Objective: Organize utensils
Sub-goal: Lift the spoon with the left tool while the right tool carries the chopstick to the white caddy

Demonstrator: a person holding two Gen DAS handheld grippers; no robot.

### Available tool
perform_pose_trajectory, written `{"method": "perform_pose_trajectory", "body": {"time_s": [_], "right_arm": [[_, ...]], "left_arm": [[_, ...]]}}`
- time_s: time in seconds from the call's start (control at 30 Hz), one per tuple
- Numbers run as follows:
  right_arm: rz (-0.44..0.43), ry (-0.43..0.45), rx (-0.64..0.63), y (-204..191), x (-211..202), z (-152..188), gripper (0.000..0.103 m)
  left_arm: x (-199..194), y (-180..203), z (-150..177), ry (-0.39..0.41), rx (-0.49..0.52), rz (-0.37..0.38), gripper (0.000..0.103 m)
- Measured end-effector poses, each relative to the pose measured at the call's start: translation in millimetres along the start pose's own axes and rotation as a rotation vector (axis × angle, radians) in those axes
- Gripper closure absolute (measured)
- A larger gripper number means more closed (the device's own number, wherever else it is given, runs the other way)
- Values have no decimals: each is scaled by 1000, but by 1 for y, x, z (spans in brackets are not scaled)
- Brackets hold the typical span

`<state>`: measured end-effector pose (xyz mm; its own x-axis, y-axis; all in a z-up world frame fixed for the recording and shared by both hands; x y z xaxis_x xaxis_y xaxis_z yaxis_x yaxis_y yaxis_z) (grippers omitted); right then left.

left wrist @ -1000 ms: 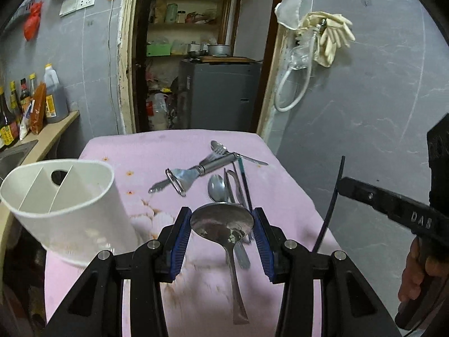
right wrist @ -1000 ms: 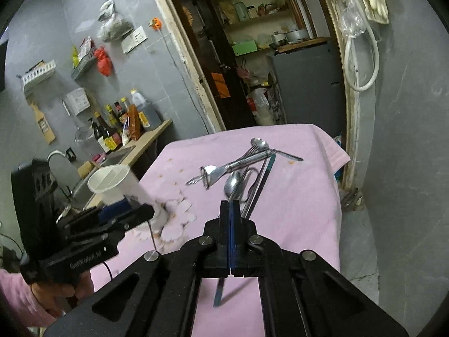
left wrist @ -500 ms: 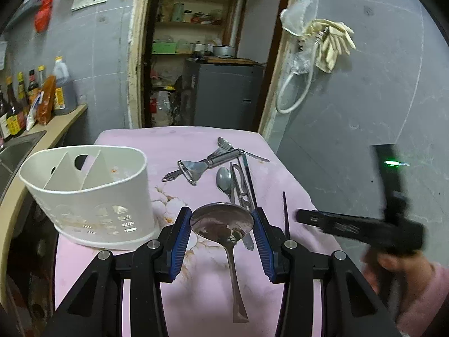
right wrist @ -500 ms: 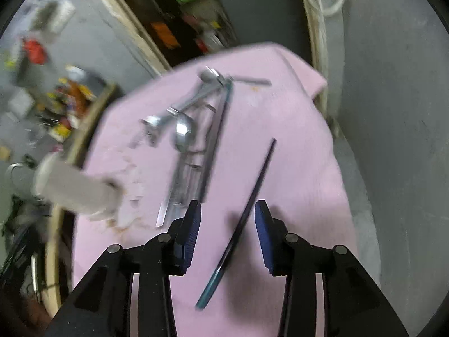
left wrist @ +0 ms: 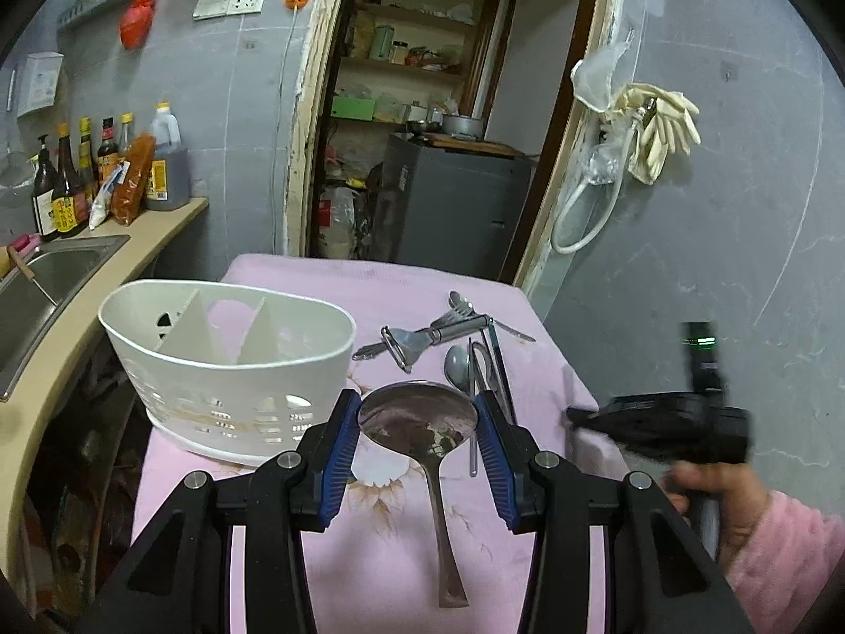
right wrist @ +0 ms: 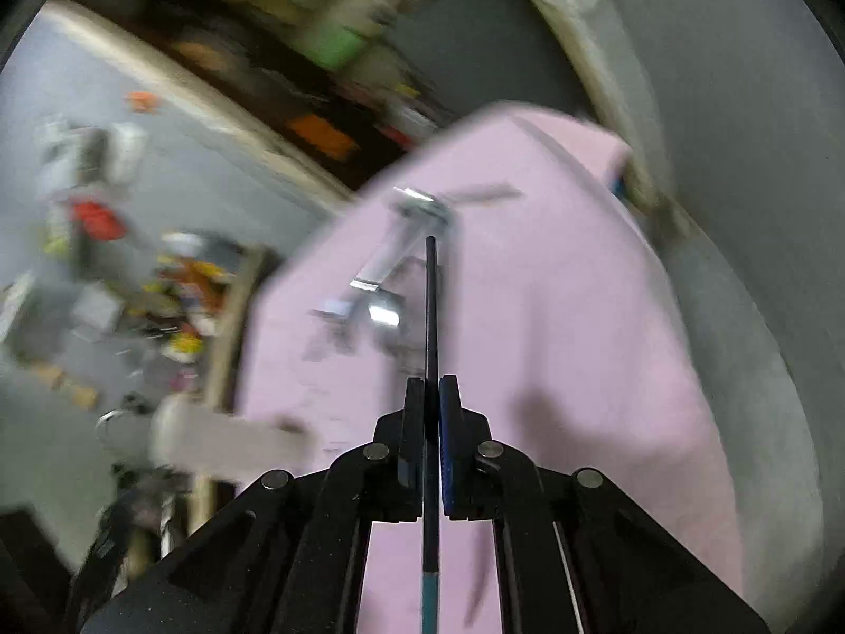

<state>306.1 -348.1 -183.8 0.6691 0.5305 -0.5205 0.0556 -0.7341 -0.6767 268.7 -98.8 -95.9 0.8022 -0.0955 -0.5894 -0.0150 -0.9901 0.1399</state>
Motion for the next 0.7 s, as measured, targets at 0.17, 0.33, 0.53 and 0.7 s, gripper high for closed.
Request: {"method": "perform_pose_trajectory", "body": {"time_s": [0.17,0.33,0.53,0.7], "right_arm": [[-59,76,-166,-59,-22,2,98],[-140,116,-262,-107,-9,-15,98],[-291,200,-376,-185,21,-36,98],[-320,332,-470,-239,49,-48,98]], "left_arm": [[-9,-12,-9,17,-23,0,61],[-25,-31,-26,48,-38,-15,61],[-44,-77,-59,109,-110,-33,61],[-47,-123,-97,208,-132,-74,61]]}}
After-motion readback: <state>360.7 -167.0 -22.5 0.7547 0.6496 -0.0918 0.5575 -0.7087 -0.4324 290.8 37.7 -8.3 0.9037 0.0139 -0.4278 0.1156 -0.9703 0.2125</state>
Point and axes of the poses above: each gripper's, at about its wrist camera, not at the fingertips, and x roughly the way its jaws point, y to its right, z to its underside, the point moved 4 cm from there along x, roughly the way its jaws point, and after that the axes turned 6 degrees about -z, right-handed, at the moved point
